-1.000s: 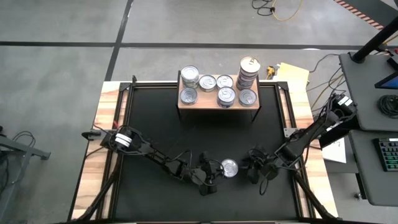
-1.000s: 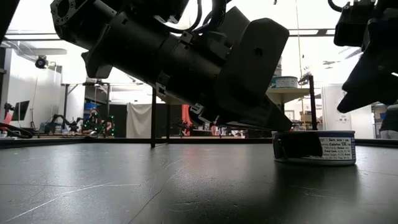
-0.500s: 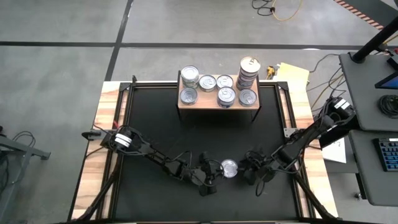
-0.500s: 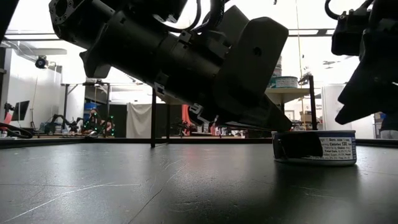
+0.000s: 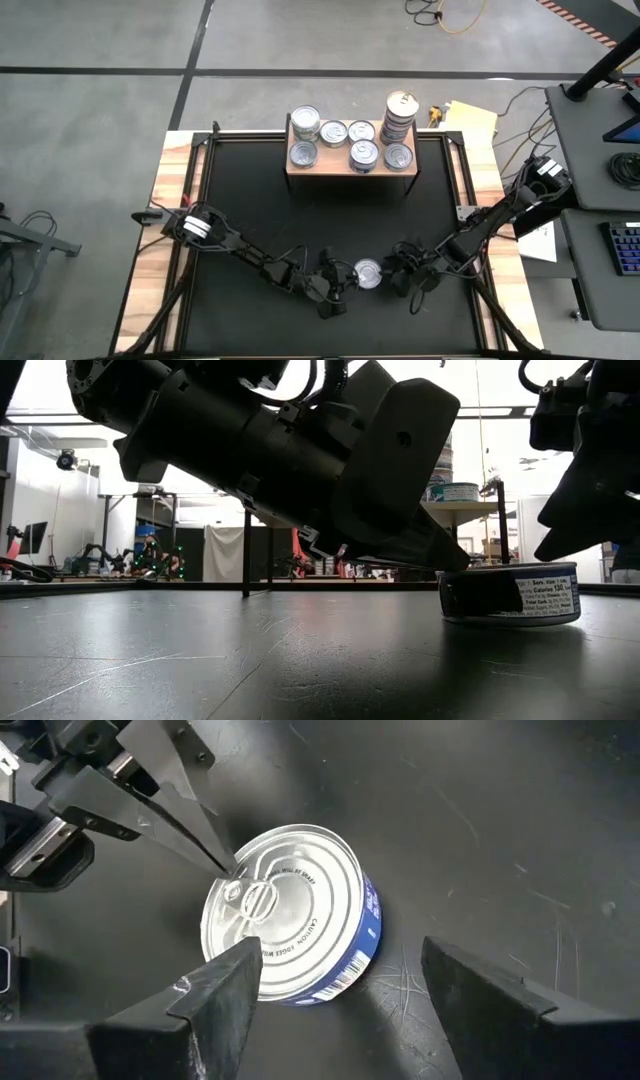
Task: Stack canned seafood by type on shelf
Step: Stack the blue tuna can on top of the blue tuna can on the shelf
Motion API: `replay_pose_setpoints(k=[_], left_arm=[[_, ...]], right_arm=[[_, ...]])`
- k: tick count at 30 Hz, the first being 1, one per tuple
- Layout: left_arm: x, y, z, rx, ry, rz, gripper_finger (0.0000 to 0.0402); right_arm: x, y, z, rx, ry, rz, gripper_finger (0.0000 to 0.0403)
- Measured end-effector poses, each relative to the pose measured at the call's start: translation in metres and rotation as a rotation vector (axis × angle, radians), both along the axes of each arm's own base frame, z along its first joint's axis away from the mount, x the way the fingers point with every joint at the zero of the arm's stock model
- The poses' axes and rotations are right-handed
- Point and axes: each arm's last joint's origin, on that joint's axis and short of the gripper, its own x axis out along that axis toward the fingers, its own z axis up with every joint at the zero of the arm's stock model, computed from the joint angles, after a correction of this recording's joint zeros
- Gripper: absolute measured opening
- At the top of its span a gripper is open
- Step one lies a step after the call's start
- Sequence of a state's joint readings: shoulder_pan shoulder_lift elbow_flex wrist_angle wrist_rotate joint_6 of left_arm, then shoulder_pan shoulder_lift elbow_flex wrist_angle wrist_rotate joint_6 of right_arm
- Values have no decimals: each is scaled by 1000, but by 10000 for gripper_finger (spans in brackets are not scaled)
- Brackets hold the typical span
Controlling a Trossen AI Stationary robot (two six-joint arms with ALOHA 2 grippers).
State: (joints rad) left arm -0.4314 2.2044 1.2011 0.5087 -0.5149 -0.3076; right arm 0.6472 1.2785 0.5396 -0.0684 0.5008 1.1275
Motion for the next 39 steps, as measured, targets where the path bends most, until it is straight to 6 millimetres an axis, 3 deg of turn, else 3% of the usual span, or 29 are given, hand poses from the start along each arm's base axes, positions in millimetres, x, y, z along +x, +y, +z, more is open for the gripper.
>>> replay_pose_setpoints(k=[18,27,39], left_arm=[[-2,-2,-2,2,3,-3,0],[-3,-4,-2,4,-3,-15,0],[-4,-6,-2,4,-6,-21,0]], right_arm=[[-1,0,-1,47,-6,-32,274],[8,9,-19,85,-12,-3,270],[17,17,-23,114,-48,20,266]])
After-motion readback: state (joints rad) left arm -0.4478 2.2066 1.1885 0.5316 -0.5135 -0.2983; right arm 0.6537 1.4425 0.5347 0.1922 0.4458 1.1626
